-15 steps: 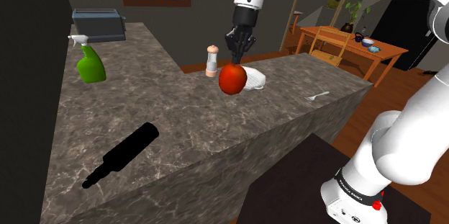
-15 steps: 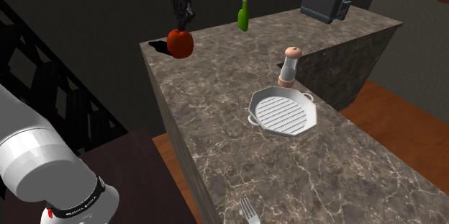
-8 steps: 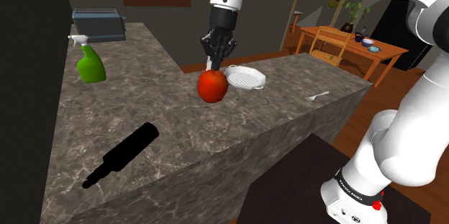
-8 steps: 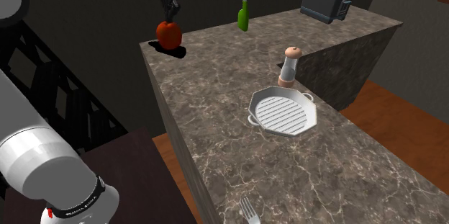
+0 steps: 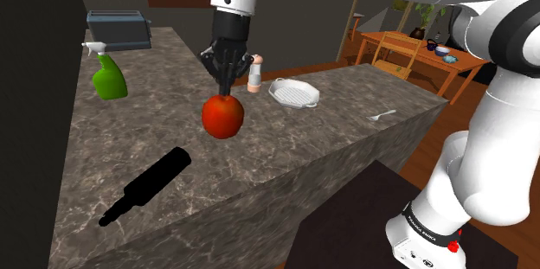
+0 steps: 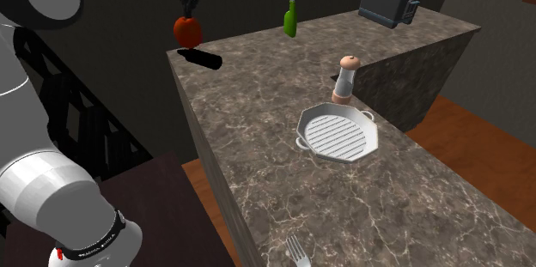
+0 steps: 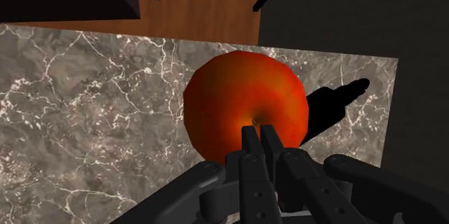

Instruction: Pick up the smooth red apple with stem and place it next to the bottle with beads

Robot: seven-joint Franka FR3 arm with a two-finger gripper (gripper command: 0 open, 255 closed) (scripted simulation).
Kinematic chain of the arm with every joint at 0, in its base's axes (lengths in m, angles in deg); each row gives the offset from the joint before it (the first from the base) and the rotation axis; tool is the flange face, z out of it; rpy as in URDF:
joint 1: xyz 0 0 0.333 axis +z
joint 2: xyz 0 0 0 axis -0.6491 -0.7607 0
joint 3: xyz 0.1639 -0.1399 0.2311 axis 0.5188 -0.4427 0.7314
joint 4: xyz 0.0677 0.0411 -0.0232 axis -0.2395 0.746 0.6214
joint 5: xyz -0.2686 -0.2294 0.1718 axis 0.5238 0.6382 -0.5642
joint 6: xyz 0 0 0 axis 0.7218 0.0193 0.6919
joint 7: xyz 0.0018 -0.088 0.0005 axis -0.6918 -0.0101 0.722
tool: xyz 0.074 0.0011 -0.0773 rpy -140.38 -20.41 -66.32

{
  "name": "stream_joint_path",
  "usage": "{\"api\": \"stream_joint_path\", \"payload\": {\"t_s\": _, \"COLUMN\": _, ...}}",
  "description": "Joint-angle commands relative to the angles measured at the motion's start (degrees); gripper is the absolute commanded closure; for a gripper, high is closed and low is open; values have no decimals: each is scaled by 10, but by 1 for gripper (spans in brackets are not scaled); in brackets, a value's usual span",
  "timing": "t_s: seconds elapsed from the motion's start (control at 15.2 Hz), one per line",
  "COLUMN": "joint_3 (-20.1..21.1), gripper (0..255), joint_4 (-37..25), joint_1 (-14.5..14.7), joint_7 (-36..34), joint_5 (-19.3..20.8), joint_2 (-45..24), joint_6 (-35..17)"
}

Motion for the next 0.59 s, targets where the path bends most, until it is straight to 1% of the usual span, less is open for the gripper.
{"api": "stream_joint_path", "payload": {"t_s": 0.0, "joint_3": 10, "gripper": 255, "joint_4": -50, "joint_1": 17, "joint_7": -28, "joint_5": 10, "joint_2": -37, "joint_6": 8}}
{"api": "stream_joint_path", "payload": {"t_s": 0.07, "joint_3": 10, "gripper": 255, "joint_4": -56, "joint_1": 19, "joint_7": -31, "joint_5": 11, "joint_2": -42, "joint_6": 9}}
{"api": "stream_joint_path", "payload": {"t_s": 0.53, "joint_3": 10, "gripper": 255, "joint_4": 10, "joint_1": 18, "joint_7": -20, "joint_5": 8, "joint_2": -33, "joint_6": -48}}
